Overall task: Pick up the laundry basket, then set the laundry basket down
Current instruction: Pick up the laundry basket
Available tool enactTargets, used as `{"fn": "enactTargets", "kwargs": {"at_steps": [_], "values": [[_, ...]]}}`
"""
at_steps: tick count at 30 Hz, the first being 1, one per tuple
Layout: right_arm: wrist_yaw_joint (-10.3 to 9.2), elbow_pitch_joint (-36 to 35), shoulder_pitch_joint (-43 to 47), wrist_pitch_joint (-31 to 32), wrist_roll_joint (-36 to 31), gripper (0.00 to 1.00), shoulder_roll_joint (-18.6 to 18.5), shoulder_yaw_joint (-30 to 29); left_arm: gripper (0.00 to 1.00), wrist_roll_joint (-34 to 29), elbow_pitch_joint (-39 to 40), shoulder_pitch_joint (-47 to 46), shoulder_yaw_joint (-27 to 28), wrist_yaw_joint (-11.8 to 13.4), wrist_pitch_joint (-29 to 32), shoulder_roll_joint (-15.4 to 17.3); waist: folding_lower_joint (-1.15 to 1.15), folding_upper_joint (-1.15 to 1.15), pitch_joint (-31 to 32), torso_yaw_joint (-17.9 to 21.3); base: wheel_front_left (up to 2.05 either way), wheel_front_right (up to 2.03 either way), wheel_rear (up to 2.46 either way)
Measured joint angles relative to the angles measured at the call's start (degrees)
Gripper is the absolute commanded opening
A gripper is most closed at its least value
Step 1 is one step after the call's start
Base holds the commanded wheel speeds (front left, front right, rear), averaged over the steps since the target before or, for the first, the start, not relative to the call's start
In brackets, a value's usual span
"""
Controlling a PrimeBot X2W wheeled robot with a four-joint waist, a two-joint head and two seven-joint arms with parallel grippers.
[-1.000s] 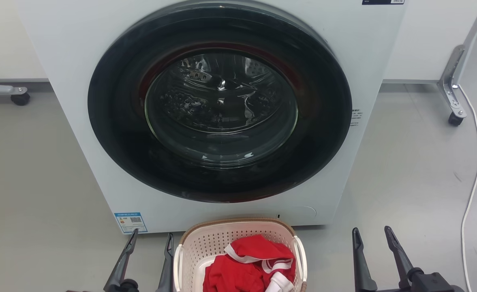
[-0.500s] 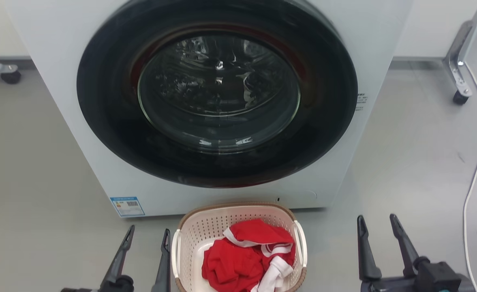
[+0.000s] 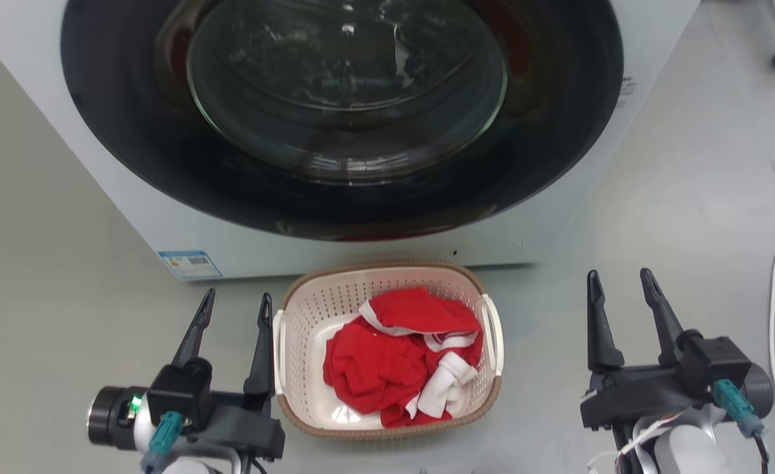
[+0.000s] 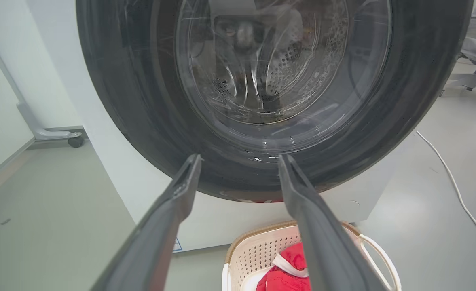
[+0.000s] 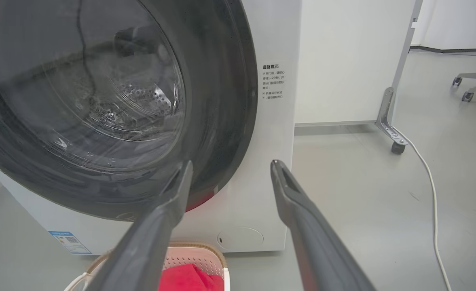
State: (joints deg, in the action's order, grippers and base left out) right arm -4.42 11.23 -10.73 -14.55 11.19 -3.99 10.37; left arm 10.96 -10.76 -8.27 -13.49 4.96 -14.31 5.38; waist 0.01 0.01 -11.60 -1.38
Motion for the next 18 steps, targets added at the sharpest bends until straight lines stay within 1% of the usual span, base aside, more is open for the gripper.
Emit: {"fn": "enactTargets", "kwargs": {"at_steps": [9, 18], "values": [[0.24, 9.1, -7.8, 0.9, 1.0, 1.00, 0.1, -0.1, 1.00, 1.7, -9.9, -7.8, 0.0, -1.0, 0.1, -1.2, 0.01, 0.00, -7.5, -0.2, 0.00, 0.00, 0.00], [0.23, 16.4, -14.2, 1.7, 2.8, 1.00, 0.2, -0.1, 1.00, 3.6, -18.1, -14.6, -0.5, -2.0, 1.7, -2.2, 0.01, 0.00, -15.2, -0.6, 0.00, 0.00, 0.00]]}}
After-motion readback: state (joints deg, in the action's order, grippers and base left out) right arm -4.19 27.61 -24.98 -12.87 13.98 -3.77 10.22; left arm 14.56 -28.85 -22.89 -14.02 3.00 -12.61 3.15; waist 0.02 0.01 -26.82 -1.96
